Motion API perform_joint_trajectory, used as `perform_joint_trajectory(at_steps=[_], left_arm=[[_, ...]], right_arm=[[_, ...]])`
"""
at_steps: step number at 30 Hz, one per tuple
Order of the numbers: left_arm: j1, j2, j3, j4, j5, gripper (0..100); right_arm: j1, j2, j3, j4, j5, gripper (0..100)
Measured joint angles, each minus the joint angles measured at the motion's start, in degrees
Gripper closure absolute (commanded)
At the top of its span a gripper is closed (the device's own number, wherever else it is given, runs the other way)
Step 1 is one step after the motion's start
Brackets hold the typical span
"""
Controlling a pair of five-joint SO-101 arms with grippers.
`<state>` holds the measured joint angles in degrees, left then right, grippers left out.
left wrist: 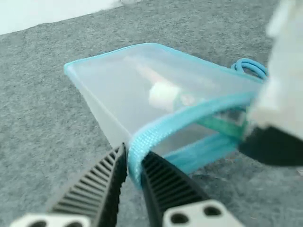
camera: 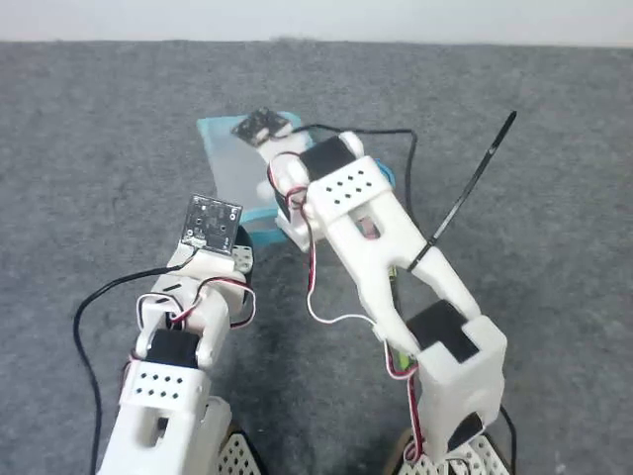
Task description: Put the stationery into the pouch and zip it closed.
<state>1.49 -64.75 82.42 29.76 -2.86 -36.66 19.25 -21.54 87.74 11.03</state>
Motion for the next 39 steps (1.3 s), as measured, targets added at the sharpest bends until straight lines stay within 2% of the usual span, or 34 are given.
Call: perform_joint_trajectory(at_steps=[7,18,25,33,36,39], left_arm=[[0.0,0.0,-0.1,0.0,0.1,99],[-0.6,0.0,-0.1,0.0,0.1,99],[-1.6,0.0,-0.1,0.0,0.1,99],[-4.0,0.0,0.0,0.0,-0.4,99],[-5.5,0.0,0.0,0.0,-0.4,99],[-5.9,0.0,0.0,0.0,-0.4,99]], right_arm=[[-2.6,0.7,-3.2,0.0,-0.7,81.9],[-4.1,0.6,-3.3,0.0,0.7,81.4],[-1.1,-1.7,-3.3,0.7,0.7,81.7],[6.0,-11.7,-3.3,9.6,0.8,81.8],[9.5,-15.4,1.2,9.6,0.8,81.8],[10.6,-20.0,12.9,4.3,0.8,81.8]])
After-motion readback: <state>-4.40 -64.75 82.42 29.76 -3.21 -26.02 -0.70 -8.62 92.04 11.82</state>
